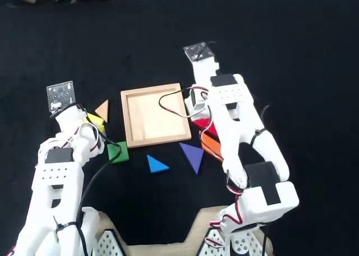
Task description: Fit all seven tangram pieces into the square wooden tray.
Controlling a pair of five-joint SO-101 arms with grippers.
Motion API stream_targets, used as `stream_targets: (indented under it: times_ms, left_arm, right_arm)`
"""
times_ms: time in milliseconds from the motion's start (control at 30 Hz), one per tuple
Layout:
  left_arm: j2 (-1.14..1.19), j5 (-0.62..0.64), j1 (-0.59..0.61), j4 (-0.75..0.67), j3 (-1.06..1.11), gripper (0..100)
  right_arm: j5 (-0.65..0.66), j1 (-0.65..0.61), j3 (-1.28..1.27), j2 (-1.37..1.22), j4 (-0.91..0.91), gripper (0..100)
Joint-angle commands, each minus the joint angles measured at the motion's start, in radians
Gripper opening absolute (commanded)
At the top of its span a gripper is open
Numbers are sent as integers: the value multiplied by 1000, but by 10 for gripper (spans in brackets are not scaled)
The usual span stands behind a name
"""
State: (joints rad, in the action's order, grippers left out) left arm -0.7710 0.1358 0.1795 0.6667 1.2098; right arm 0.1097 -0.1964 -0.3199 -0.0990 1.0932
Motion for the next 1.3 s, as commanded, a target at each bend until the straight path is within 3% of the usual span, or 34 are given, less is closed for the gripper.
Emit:
stream_targets:
  times_ms: [0,200,667,933,1267]
  left_arm:
    - [-18,6,5,-17,-5,170]
    - [-18,6,8,-17,-5,173]
    - [-9,3,7,-17,-8,174]
    - [-9,3,8,-15,-8,174]
    - [-15,3,8,-14,-12,174]
  right_arm:
    - [-29,-28,65,50,46,276]
    - [-29,-89,65,50,71,374]
    - [-92,-71,65,-4,35,375]
    - [-80,-68,174,-189,43,375]
    - [-34,-71,177,-153,57,374]
